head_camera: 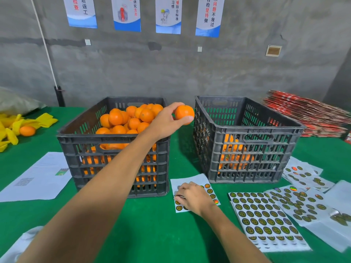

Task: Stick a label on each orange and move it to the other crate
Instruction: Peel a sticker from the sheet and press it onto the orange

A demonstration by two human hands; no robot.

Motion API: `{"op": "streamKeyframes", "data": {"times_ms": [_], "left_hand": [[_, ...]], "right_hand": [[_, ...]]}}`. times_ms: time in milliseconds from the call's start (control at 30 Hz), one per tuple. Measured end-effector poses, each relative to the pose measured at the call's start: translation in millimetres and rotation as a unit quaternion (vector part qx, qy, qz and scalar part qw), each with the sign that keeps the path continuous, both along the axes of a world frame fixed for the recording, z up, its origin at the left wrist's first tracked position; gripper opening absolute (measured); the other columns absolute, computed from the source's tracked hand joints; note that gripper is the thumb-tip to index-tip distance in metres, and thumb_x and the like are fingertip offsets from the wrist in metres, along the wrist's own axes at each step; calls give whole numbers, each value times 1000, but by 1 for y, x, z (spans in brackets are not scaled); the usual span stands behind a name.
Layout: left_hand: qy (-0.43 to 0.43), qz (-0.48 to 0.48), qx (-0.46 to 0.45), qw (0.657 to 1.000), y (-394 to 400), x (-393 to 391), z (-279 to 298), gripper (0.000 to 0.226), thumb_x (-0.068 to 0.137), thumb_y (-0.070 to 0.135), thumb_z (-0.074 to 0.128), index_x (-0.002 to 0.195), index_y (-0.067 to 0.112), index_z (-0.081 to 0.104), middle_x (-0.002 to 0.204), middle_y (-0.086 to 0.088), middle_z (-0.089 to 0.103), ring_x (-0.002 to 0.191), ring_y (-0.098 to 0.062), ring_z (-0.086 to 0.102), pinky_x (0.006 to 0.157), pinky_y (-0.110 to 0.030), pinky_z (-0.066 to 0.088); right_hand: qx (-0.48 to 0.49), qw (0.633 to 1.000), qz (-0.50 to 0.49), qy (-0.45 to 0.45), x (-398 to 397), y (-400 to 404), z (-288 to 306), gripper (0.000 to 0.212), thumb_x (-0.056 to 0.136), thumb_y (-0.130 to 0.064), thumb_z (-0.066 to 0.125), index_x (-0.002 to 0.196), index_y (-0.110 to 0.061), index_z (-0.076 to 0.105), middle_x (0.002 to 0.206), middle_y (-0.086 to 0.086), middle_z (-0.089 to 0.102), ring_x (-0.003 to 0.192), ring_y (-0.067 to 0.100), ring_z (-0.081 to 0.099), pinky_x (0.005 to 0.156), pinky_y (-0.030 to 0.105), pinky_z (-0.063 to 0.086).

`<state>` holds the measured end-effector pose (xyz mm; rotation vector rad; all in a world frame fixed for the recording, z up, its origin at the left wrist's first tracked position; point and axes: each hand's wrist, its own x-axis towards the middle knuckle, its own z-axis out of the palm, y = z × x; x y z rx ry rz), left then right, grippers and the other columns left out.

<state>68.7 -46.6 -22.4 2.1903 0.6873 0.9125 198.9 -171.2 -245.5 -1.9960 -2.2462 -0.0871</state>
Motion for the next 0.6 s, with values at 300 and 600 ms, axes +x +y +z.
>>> {"op": "streamKeyframes", "data": {"times_ms": [300,600], "left_hand": [[0,1,11,1000,-1,0,0,70,90,49,74,149,28,43,143,1,52,127,-22,56,108,-50,50],[2,4,10,1000,-1,0,-1,71,90,50,74,150,28,43,144,-1,52,127,-24,56,108,-51,50]], "right_hand": [[32,997,15,-73,-5,-1,-5,36,110,-30,39,132,-17,64,132,1,57,112,25,53,77,36,49],[-27,980,-88,179,0,-5,-17,40,104,-47,50,131,-22,66,155,1,39,141,25,30,115,38,28]]}}
